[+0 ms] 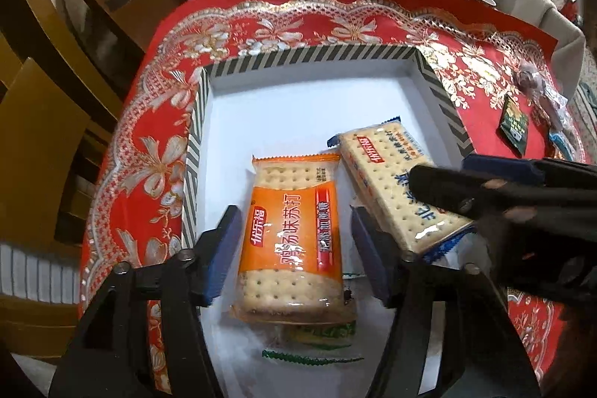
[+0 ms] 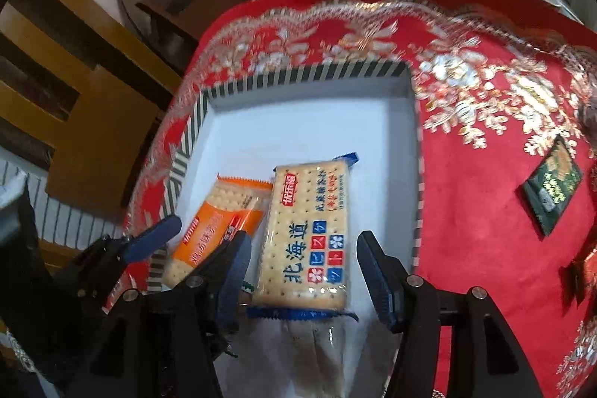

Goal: Organize snacks
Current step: 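Carry both cracker packs into the white tray and open both grippers, then grasp the dark green cracker packet with the left gripper while the right grasps the green-purple packet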

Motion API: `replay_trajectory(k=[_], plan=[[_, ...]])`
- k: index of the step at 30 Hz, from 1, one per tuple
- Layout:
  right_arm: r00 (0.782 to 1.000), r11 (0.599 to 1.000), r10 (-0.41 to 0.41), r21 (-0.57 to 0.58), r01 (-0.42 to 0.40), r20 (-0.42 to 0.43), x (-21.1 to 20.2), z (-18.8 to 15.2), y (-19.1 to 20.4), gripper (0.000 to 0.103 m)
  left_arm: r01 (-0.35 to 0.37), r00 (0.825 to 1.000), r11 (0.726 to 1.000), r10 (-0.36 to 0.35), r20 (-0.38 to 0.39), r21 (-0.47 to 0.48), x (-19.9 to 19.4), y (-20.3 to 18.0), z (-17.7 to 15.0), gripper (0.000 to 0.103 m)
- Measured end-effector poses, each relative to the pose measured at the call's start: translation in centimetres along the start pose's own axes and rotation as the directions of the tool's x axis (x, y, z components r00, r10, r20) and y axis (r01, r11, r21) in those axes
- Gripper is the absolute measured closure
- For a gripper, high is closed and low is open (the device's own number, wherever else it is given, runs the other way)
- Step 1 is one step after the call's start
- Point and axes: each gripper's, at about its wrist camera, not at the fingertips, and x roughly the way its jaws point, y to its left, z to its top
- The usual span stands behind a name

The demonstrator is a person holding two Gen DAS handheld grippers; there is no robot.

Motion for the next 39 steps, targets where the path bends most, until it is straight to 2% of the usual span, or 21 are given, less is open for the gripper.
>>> replay_trajectory(k=[3, 5, 7, 10, 11, 14, 17, 21, 23, 25, 28, 34, 39], plan=[[0.998, 0.999, 0.011, 0.032, -0.013, 0.068, -2.2, -0.3, -1.6, 0.045, -0.019, 0.999, 1.000, 0.020, 0.032, -0.007, -1.0, -1.1, 0.4, 0.036], [0.991, 0.998, -0.012, 0.063, 0.004, 0.133, -4.4, -0.9, -3.8, 0.045, 0.001, 0.998, 1.000, -0.002, 0.069, 0.005, -1.9, -2.3, 0.9, 0.036], [0.982, 0.995, -0.073, 0.087, 0.058, 0.175, -6.1, -1.6, -6.1, 0.045, 0.032, 0.994, 0.999, -0.034, 0.103, 0.029, -2.7, -4.1, 1.6, 0.035], [0.946, 0.972, -0.218, 0.136, 0.190, 0.241, -9.3, -3.3, -11.3, 0.044, 0.111, 0.986, 0.987, -0.124, 0.109, 0.117, -2.9, -8.2, 3.0, 0.033], [0.931, 0.957, -0.269, 0.179, 0.229, 0.245, -10.4, -4.2, -14.0, 0.044, 0.137, 0.983, 0.979, -0.154, 0.100, 0.154, -2.7, -10.0, 3.6, 0.033], [0.914, 0.917, -0.344, 0.285, 0.278, 0.215, -12.5, -5.9, -20.2, 0.044, 0.209, 0.970, 0.940, -0.234, 0.065, 0.270, -1.5, -15.2, 5.7, 0.033], [0.915, 0.912, -0.344, 0.305, 0.273, 0.212, -13.9, -6.5, -24.1, 0.044, 0.241, 0.966, 0.896, -0.257, -0.007, 0.372, 0.7, -20.1, 7.4, 0.033], [0.929, 0.927, -0.309, 0.281, 0.247, 0.205, -14.8, -7.1, -26.3, 0.044, 0.270, 0.961, 0.849, -0.264, -0.078, 0.454, 3.7, -24.6, 8.6, 0.033], [0.947, 0.931, -0.251, 0.318, 0.179, 0.203, -15.4, -8.7, -27.8, 0.044, 0.267, 0.963, 0.826, -0.252, -0.097, 0.497, 4.8, -26.3, 8.6, 0.033], [0.956, 0.927, -0.213, 0.351, 0.132, 0.203, -15.6, -10.1, -28.4, 0.044, 0.262, 0.964, 0.823, -0.243, -0.105, 0.504, 5.7, -27.1, 8.7, 0.033], [0.964, 0.928, -0.175, 0.361, 0.093, 0.201, -15.0, -11.0, -28.6, 0.044, 0.261, 0.965, 0.832, -0.229, -0.125, 0.490, 7.2, -27.5, 9.1, 0.033], [0.967, 0.917, -0.193, 0.382, 0.118, 0.165, -12.9, -9.6, -29.8, 0.044, 0.293, 0.956, 0.836, -0.252, -0.150, 0.464, 8.7, -27.5, 10.3, 0.029], [0.966, 0.935, -0.226, 0.307, 0.179, 0.123, -11.6, -8.3, -29.4, 0.040, 0.301, 0.954, 0.831, -0.271, -0.132, 0.467, 8.8, -27.4, 10.3, 0.029]])
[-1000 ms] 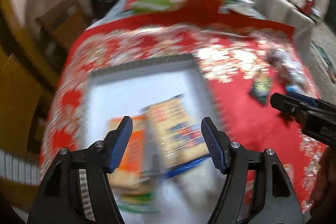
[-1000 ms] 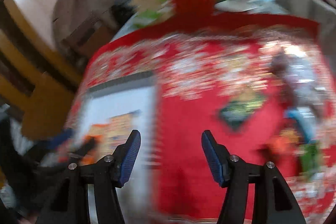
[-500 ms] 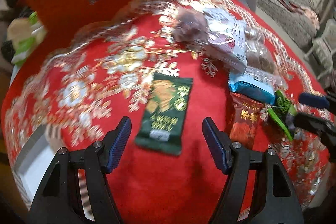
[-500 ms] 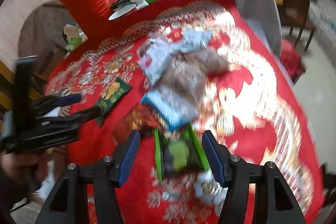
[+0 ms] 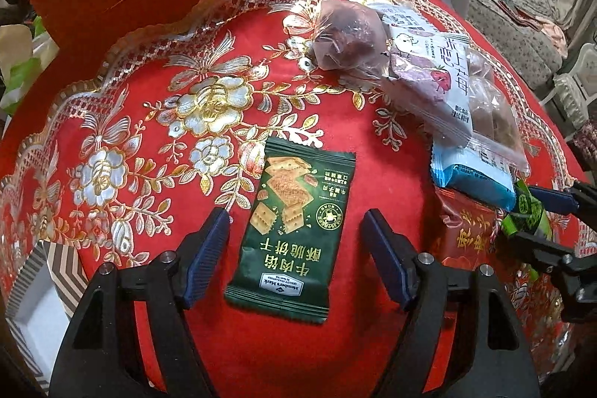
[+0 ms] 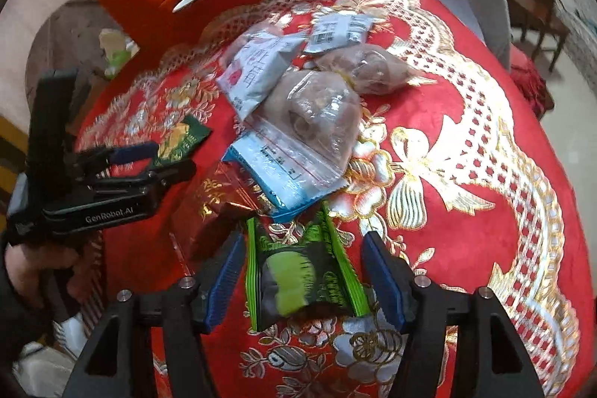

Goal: Organize snacks
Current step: 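Grasp the dark green cracker packet with the left gripper while the right grasps the green-purple packet, then carry both packets into the white tray and open both grippers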

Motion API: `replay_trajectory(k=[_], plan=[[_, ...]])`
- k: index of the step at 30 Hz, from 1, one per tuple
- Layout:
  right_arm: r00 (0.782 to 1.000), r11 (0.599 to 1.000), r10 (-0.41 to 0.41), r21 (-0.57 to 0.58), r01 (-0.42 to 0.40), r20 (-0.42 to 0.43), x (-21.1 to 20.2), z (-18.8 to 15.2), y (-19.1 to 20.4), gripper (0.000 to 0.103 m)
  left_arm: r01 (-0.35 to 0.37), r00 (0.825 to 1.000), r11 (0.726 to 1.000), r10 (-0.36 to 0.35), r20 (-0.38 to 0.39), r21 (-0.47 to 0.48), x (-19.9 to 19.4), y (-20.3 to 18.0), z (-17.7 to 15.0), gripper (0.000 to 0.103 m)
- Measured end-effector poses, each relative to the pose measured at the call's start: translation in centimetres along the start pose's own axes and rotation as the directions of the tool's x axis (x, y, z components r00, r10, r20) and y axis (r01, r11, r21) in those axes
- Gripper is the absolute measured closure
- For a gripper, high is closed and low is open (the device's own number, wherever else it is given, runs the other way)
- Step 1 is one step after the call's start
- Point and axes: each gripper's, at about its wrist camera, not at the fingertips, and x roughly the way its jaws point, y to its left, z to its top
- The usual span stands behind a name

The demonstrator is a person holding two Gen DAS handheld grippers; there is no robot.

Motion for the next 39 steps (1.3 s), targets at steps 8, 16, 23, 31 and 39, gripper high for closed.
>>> replay_trajectory(k=[8, 16, 23, 31, 39], plan=[[0.993, 0.988, -0.114, -0.106, 0.115, 0.017, 0.2, -1.0, 1.3, 0.067, -0.006, 1.000, 1.000, 0.007, 0.029, -0.026, -0.8, 0.0, -0.5, 0.062], [0.996, 0.997, -0.075, -0.018, 0.075, 0.049, -2.0, -2.0, 0.4, 0.068, 0.075, 0.995, 0.993, -0.068, 0.072, -0.093, -3.7, 0.2, -2.6, 0.063], [0.997, 0.998, -0.058, -0.003, 0.058, 0.059, -3.5, -3.1, 1.3, 0.068, 0.058, 0.993, 0.995, -0.050, 0.103, -0.082, -7.1, -1.5, -4.2, 0.063], [0.996, 0.998, -0.057, -0.018, 0.058, 0.066, -5.4, -6.5, 3.4, 0.068, 0.053, 0.990, 0.997, -0.044, 0.131, -0.064, -10.1, -3.2, -7.2, 0.063], [0.994, 0.998, -0.069, -0.003, 0.070, 0.087, -7.1, -8.9, 4.0, 0.068, 0.063, 0.986, 0.997, -0.054, 0.158, -0.054, -12.2, -4.6, -9.1, 0.063]])
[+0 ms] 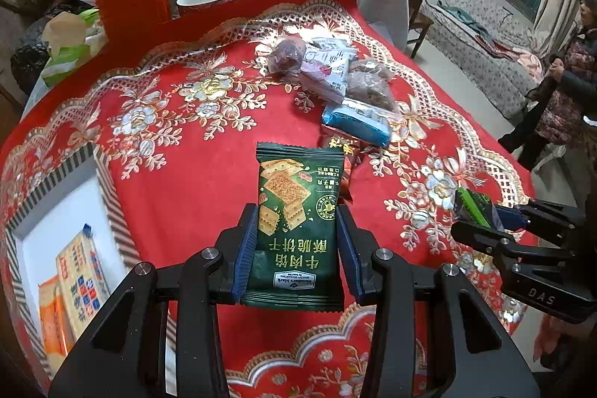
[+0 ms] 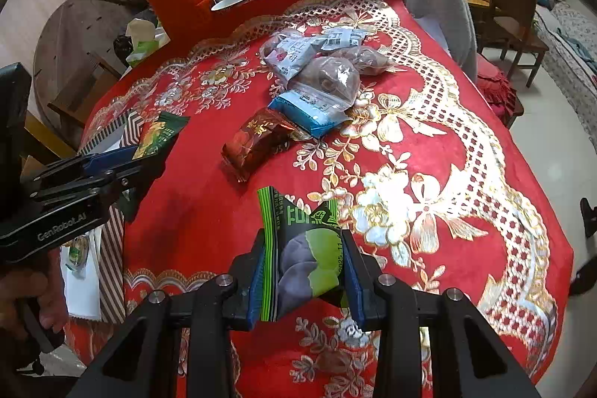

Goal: Organize snacks
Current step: 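Carry both packets into the white tray and open both grippers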

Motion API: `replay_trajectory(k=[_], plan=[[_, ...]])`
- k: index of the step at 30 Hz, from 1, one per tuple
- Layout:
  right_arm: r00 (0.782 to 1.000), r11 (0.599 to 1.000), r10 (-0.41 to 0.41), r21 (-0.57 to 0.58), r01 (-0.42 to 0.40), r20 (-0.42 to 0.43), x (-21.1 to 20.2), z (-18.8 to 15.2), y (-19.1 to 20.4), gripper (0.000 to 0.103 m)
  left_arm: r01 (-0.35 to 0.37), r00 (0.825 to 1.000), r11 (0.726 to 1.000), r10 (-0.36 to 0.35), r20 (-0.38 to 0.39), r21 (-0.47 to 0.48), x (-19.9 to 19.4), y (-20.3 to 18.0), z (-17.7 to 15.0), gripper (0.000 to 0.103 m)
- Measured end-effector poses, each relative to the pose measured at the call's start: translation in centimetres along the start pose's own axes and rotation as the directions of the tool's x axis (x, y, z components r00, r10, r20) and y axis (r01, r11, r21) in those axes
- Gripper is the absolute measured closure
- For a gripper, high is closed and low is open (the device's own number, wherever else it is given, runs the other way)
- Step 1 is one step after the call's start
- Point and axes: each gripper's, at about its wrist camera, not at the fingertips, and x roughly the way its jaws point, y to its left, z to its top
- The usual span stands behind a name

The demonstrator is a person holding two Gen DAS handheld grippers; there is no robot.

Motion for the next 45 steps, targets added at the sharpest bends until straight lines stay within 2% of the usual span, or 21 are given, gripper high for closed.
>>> replay_trajectory(k=[7, 13, 18, 26, 34, 39, 45], plan=[[1.000, 0.999, 0.015, -0.035, -0.015, 0.001, -0.5, 0.0, 2.1, 0.068, -0.020, 0.998, 0.999, 0.022, 0.060, -0.034, -3.0, 1.5, -1.3, 0.063], [0.999, 0.991, 0.054, -0.122, -0.054, 0.002, -0.2, 1.0, 5.9, 0.068, -0.080, 0.992, 0.990, 0.090, 0.085, -0.114, -5.3, 5.1, -3.3, 0.063], [0.993, 0.977, 0.118, -0.178, -0.116, 0.003, 0.2, 2.5, 10.0, 0.068, -0.136, 0.983, 0.969, 0.158, 0.094, -0.205, -7.2, 9.0, -5.6, 0.063], [0.966, 0.926, 0.250, -0.273, -0.260, -0.073, 2.2, 4.3, 18.8, 0.068, -0.193, 0.972, 0.925, 0.227, 0.068, -0.327, -8.5, 14.3, -9.5, 0.063], [0.951, 0.871, 0.271, -0.384, -0.308, -0.149, 4.9, 4.2, 26.2, 0.068, -0.232, 0.966, 0.897, 0.258, 0.020, -0.375, -8.1, 17.7, -11.2, 0.063], [0.948, 0.873, 0.262, -0.375, -0.313, -0.183, 7.1, 4.3, 27.8, 0.068, -0.242, 0.966, 0.900, 0.259, -0.001, -0.361, -7.6, 18.8, -11.5, 0.063], [0.940, 0.895, 0.267, -0.307, -0.323, -0.212, 9.5, 5.5, 29.0, 0.068, -0.252, 0.965, 0.896, 0.263, -0.021, -0.366, -7.0, 20.2, -11.3, 0.063]])
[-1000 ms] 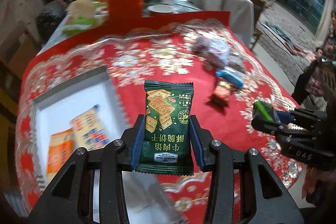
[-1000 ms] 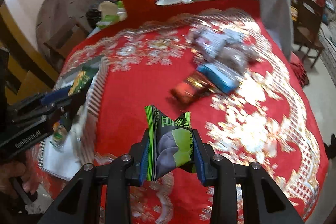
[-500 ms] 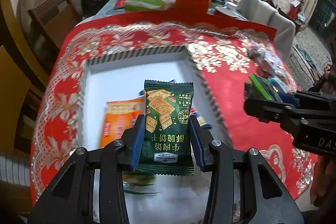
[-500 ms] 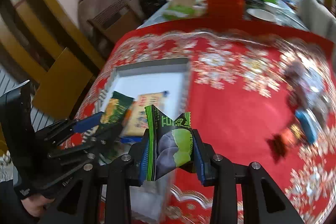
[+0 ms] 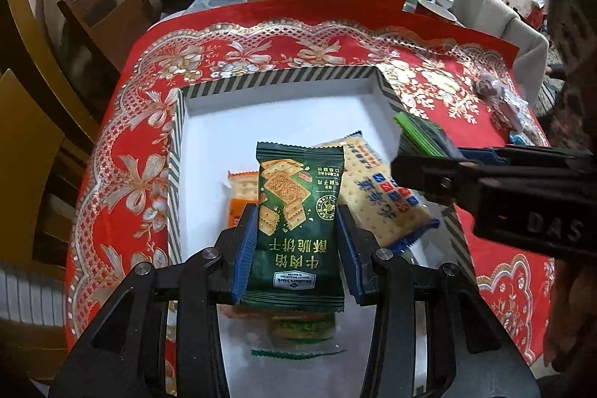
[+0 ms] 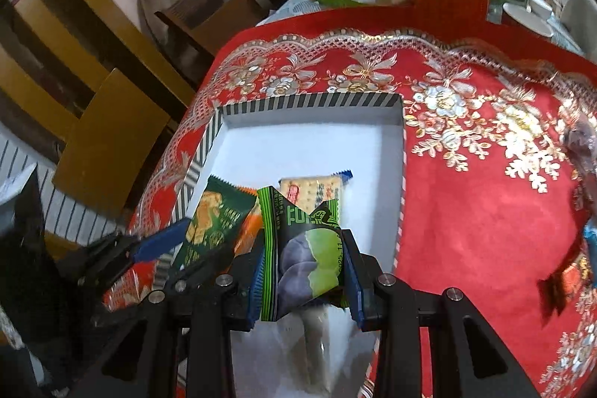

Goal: Organize snacks
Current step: 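Carry both packets into the white tray and open both grippers, then grasp the red-gold wrapped snack with the left gripper while the right grasps a clear nut bag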

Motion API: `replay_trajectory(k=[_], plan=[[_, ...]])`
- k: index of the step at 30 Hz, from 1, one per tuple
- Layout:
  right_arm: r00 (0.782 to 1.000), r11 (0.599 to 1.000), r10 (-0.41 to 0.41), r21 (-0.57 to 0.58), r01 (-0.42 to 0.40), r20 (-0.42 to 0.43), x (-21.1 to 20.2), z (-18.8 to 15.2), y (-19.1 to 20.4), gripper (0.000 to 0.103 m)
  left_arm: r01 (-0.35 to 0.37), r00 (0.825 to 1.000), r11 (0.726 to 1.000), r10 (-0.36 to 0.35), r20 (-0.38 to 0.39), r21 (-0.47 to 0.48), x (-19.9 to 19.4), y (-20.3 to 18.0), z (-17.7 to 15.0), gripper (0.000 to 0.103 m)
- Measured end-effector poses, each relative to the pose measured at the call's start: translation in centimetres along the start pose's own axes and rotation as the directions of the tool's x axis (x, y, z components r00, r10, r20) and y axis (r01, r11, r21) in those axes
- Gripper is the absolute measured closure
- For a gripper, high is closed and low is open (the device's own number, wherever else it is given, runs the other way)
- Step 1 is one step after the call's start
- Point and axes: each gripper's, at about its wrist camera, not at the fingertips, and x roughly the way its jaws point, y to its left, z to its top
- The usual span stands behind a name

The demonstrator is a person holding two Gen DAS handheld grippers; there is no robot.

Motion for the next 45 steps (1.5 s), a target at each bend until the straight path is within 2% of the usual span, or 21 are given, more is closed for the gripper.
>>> replay_trajectory(k=[13, 16, 21, 23, 26, 30, 34, 41, 45], plan=[[0.998, 0.999, -0.050, -0.001, 0.050, -0.036, 2.8, 2.5, 0.4, 0.067, -0.015, 0.998, 1.000, 0.014, -0.062, -0.022, 2.4, 0.3, 1.3, 0.061], [0.998, 0.999, -0.050, 0.013, 0.050, -0.028, 2.8, 3.0, 0.3, 0.056, -0.023, 0.997, 0.999, 0.021, -0.069, -0.028, 2.6, 0.5, 1.3, 0.057], [1.000, 0.999, -0.021, 0.029, 0.021, -0.010, 2.4, 3.2, 0.2, 0.052, -0.047, 0.996, 0.998, 0.045, -0.077, -0.034, 2.5, 0.5, 1.2, 0.056], [1.000, 0.999, -0.011, 0.040, 0.011, 0.000, 2.0, 3.1, 0.1, 0.051, -0.058, 0.996, 0.998, 0.056, -0.077, -0.036, 2.4, 0.4, 1.2, 0.046], [1.000, 0.997, 0.023, 0.071, -0.024, 0.017, 1.4, 2.9, -0.3, 0.048, -0.084, 0.994, 0.996, 0.081, -0.069, -0.043, 2.0, 0.4, 1.2, 0.038], [0.997, 0.993, 0.059, 0.097, -0.063, 0.050, 0.3, 2.8, -0.7, 0.042, -0.111, 0.992, 0.993, 0.108, -0.062, -0.048, 1.4, 0.3, 1.2, 0.037], [0.995, 0.993, 0.070, 0.092, -0.076, 0.068, -0.9, 2.5, -1.2, 0.041, -0.132, 0.990, 0.989, 0.129, -0.049, -0.061, 0.6, 0.0, 1.2, 0.037], [0.995, 0.991, 0.043, 0.125, -0.054, 0.089, -3.8, -0.2, -5.0, 0.041, -0.144, 0.989, 0.985, 0.148, 0.032, -0.092, -1.1, -2.5, 2.4, 0.037], [0.995, 0.982, -0.002, 0.189, -0.017, 0.098, -5.9, -2.5, -9.2, 0.041, -0.100, 0.993, 0.995, 0.101, 0.052, -0.031, -1.2, -6.4, 3.5, 0.037]])
